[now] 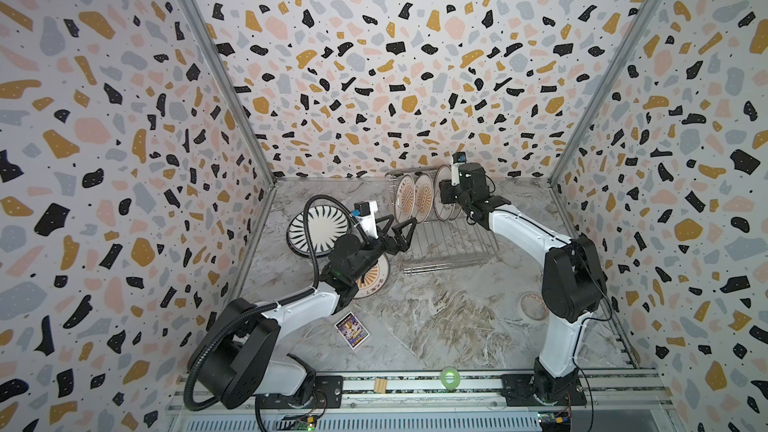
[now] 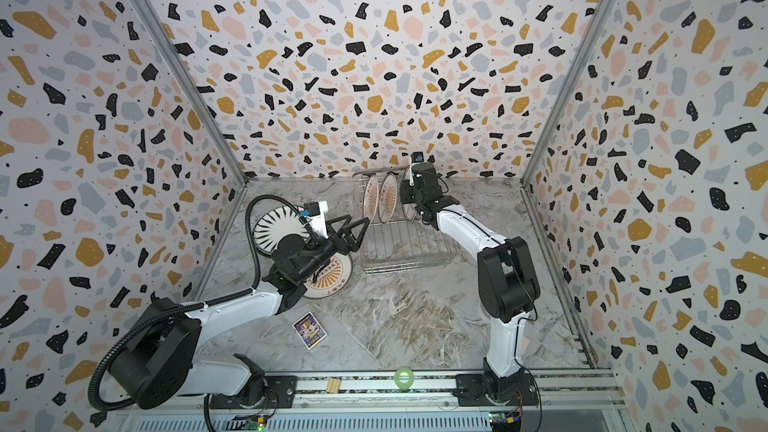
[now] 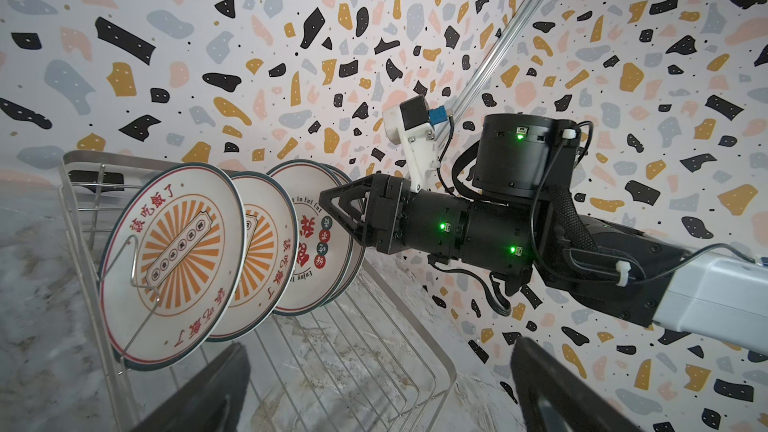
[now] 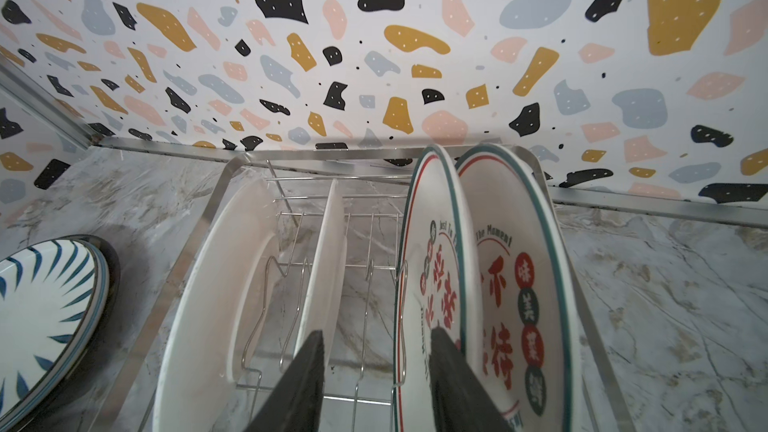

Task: Unload the plates from the dish rack
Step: 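Push the right gripper down between the red-lettered plates in the rack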

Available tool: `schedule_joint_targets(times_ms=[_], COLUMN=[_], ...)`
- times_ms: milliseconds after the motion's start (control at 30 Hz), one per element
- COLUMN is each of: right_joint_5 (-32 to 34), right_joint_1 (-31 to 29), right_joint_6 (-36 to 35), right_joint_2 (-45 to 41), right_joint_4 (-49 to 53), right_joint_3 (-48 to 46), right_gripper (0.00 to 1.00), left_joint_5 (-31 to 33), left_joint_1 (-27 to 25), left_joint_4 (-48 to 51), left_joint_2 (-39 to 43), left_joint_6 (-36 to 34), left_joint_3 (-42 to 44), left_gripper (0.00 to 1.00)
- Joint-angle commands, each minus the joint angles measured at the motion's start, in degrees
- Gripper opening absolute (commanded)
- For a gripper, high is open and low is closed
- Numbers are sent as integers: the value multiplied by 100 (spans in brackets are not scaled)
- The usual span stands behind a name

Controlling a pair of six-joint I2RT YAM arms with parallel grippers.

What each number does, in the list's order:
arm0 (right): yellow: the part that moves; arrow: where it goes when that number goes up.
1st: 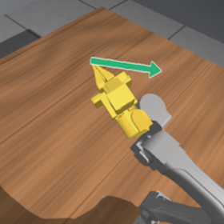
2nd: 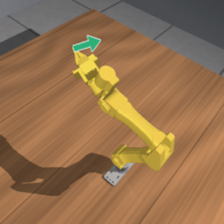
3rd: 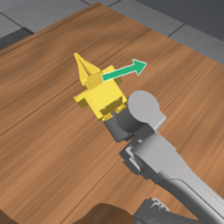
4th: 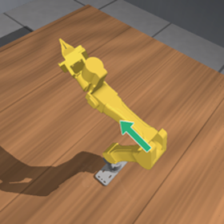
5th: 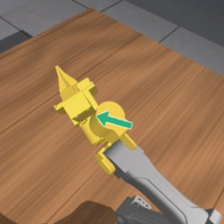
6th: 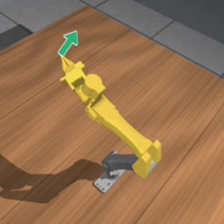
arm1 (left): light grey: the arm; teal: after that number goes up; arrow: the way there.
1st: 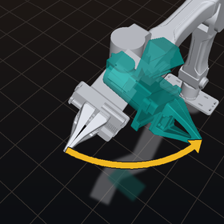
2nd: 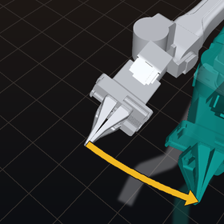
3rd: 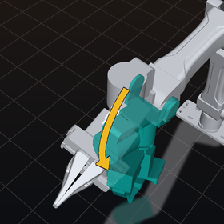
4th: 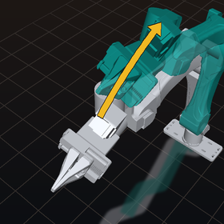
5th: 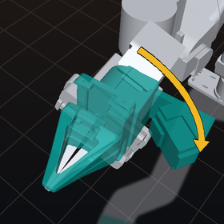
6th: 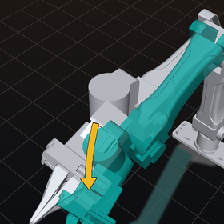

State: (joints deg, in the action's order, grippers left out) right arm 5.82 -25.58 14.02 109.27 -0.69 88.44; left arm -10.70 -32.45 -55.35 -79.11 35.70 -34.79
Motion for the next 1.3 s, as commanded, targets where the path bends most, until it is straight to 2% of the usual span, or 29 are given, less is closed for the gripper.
schedule_joint_targets(times_ms=[0,67,167,433,667,967,1133,1267], right_joint_5=[279,444,393,378,209,556,1017,1822], right_joint_1=[33,-33,-68,-123,-4,-8,-125,-281], right_joint_6=[-13,-25,-23,-56,-61,-54,-26,-44], right_joint_2=[126,55,-275,-1045,-618,27,255,583], right_joint_4=[308,280,135,-96,117,354,488,821], right_joint_3=[380,317,54,-518,-223,234,454,836], right_gripper=[39,39,44,44,41,35,32,31], left_joint_5=[-129,-150,-128,-221,-190,-163,-131,-39], left_joint_1=[-34,-34,-34,-77,-166,-179,-186,-183], left_joint_4=[-428,-431,-433,-609,-498,-475,-446,-441], left_joint_2=[-49,-62,-60,-264,-358,-355,-338,-296], left_joint_6=[64,77,100,256,235,245,227,223], left_joint_3=[-228,-226,-227,-330,-455,-379,-344,-268], left_gripper=[100,100,100,100,100,100,100,100])
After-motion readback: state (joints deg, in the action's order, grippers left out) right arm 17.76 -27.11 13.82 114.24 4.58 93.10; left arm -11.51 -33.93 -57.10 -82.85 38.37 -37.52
